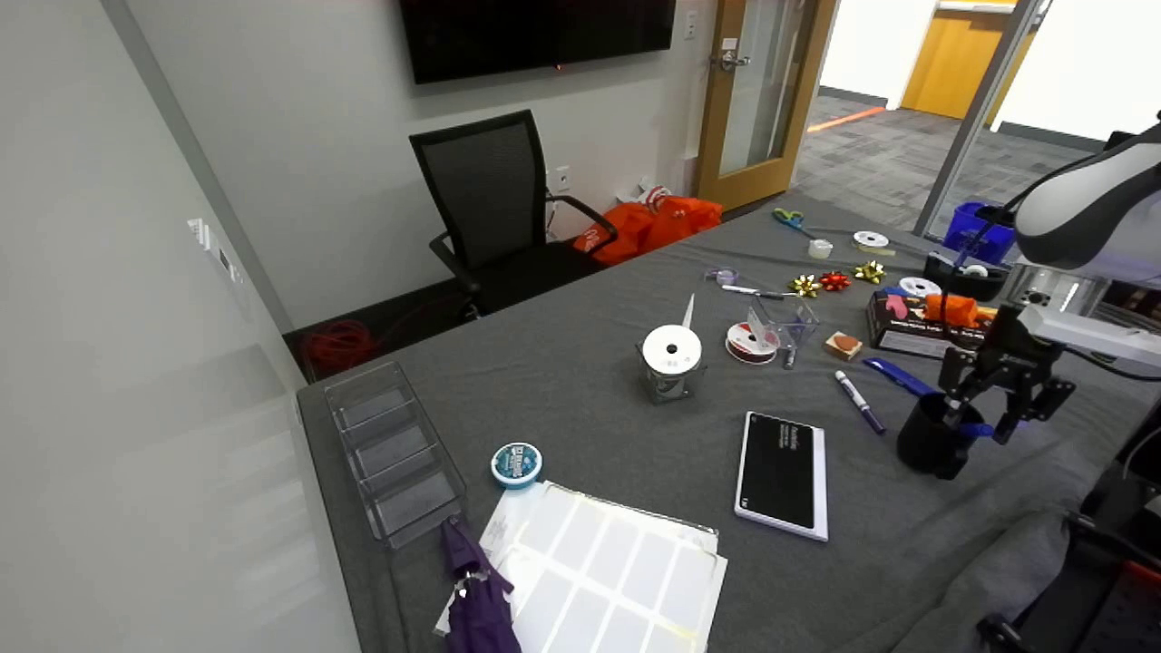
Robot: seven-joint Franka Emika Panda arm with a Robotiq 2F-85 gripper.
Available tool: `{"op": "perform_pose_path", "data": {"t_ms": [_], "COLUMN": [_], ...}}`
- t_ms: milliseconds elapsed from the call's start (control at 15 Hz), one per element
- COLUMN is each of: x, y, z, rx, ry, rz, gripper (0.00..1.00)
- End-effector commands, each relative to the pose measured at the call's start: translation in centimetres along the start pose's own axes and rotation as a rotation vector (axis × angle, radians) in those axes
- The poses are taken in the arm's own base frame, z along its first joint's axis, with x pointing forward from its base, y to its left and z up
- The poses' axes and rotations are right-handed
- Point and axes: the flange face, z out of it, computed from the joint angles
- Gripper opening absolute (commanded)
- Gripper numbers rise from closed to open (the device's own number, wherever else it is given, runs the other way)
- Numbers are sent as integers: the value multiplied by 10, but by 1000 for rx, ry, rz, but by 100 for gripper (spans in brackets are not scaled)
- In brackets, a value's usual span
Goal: Remove the marker from the black cup and put it on the table
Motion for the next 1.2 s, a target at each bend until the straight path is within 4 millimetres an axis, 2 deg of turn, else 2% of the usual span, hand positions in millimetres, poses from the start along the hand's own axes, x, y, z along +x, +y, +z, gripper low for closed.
{"op": "perform_pose_path", "data": {"t_ms": [0,267,333,467,667,933,1133], "x": [2,2,2,1,-3,-17,-31], "y": [5,6,6,6,7,11,13], "z": [5,3,3,1,-8,-29,-53], "rx": [19,21,22,23,19,-7,-16], "ry": [4,1,-1,-7,-21,-94,-159], "rz": [-1,2,3,3,7,14,13], "gripper": [34,5,1,5,5,5,5]}}
